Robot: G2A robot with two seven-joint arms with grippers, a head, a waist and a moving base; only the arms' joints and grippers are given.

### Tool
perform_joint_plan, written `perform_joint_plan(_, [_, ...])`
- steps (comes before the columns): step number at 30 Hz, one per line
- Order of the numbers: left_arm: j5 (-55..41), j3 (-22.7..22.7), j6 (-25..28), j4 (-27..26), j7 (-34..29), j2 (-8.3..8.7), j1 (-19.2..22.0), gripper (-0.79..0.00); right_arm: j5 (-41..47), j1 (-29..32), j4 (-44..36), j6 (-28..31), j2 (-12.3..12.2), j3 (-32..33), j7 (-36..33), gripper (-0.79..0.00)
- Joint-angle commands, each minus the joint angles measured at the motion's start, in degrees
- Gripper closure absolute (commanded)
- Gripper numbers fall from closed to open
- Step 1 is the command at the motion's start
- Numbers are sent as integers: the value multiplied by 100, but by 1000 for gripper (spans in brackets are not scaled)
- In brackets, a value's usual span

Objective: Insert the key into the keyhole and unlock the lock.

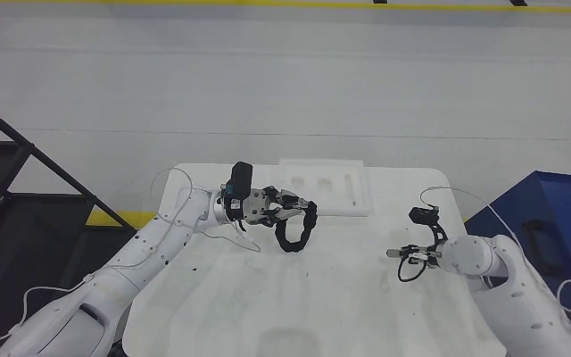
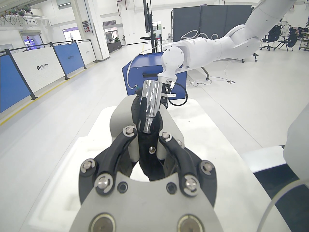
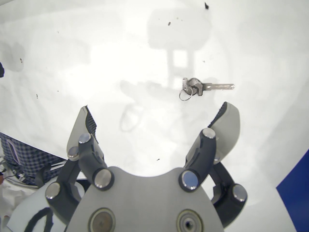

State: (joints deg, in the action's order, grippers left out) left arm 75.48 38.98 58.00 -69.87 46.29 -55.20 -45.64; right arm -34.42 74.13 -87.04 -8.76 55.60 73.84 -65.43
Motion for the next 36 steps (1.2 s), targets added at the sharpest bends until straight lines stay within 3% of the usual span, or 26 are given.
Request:
perform_joint_plan(1, [0,0,0,0,0,0,0,0,42,7,85,-77,9,-7,100,-773])
perform_joint_plan(2, [0,0,0,0,0,0,0,0,56,11,105,-112,15,-23,128,-646])
perform_joint_plan(6, [0,0,0,0,0,0,0,0,34,-5,139,-257,26,-71,142,-437])
perform_joint_plan(11, [0,0,0,0,0,0,0,0,-26,-61,248,-364,33,-123,93,-271])
perform_joint_plan(15, [0,0,0,0,0,0,0,0,-203,-112,318,-539,40,-180,138,-326])
perform_joint_plan(22, [0,0,0,0,0,0,0,0,-295,-149,409,-741,52,-197,220,-320])
perform_joint_plan(36, [0,0,0,0,0,0,0,0,-194,-216,646,-675,83,-244,302,-126])
